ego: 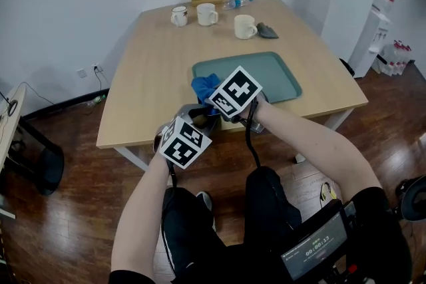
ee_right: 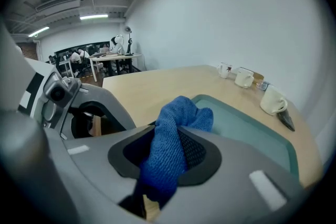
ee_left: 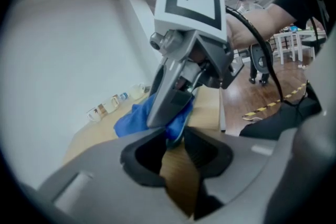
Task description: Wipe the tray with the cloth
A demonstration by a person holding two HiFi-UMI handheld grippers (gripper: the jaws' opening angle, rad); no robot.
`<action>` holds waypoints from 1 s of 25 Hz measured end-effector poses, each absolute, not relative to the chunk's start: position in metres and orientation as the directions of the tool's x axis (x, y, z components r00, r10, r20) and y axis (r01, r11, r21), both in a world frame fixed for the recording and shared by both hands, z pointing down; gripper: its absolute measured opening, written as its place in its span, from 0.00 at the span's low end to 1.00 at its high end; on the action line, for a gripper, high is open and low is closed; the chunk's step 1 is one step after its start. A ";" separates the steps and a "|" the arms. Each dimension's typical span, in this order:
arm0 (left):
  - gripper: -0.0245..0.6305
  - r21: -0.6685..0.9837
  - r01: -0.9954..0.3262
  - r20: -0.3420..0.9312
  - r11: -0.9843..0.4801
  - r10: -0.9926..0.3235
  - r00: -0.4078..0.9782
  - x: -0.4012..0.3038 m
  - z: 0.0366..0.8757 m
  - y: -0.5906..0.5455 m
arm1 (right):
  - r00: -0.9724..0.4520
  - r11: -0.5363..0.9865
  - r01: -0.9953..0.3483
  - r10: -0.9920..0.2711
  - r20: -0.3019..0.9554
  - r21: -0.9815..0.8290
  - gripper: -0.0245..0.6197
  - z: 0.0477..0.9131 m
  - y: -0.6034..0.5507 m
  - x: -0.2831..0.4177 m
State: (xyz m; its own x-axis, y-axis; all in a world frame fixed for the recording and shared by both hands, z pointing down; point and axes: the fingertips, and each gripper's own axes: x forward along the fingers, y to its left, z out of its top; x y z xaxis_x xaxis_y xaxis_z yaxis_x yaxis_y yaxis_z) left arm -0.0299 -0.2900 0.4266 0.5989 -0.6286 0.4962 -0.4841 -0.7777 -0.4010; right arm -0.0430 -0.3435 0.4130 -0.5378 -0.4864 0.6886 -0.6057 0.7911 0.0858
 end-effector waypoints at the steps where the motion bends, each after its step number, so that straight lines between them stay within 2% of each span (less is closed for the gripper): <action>1: 0.21 -0.401 -0.484 0.498 -0.778 -0.628 0.598 -0.030 0.427 -0.290 | -0.523 0.790 -0.603 -0.494 0.695 0.107 0.21 0.413 -0.344 -0.039; 6: 0.21 -0.401 -0.478 0.502 -0.782 -0.624 0.600 -0.032 0.428 -0.290 | -0.470 0.759 -0.634 -0.531 0.705 0.148 0.21 0.414 -0.348 0.001; 10: 0.21 -0.399 -0.480 0.504 -0.781 -0.624 0.597 -0.026 0.425 -0.286 | -0.436 0.727 -0.668 -0.552 0.711 0.155 0.21 0.413 -0.347 0.059; 20: 0.21 -0.412 -0.478 0.489 -0.776 -0.631 0.603 -0.037 0.431 -0.291 | -0.235 0.547 -0.802 -0.657 0.716 0.239 0.21 0.423 -0.368 0.197; 25: 0.20 -0.419 -0.453 0.488 -0.787 -0.616 0.619 -0.028 0.425 -0.286 | -0.306 0.543 -0.831 -0.628 0.716 0.121 0.21 0.418 -0.364 0.224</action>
State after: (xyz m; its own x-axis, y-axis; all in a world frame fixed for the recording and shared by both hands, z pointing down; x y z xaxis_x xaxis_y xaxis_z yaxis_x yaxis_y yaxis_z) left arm -0.0283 -0.2859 0.4250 0.6189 -0.6158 0.4876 -0.4526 -0.7870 -0.4193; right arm 0.2236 -0.3638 0.4185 -0.3059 -0.6279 0.7157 -0.8308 0.5432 0.1215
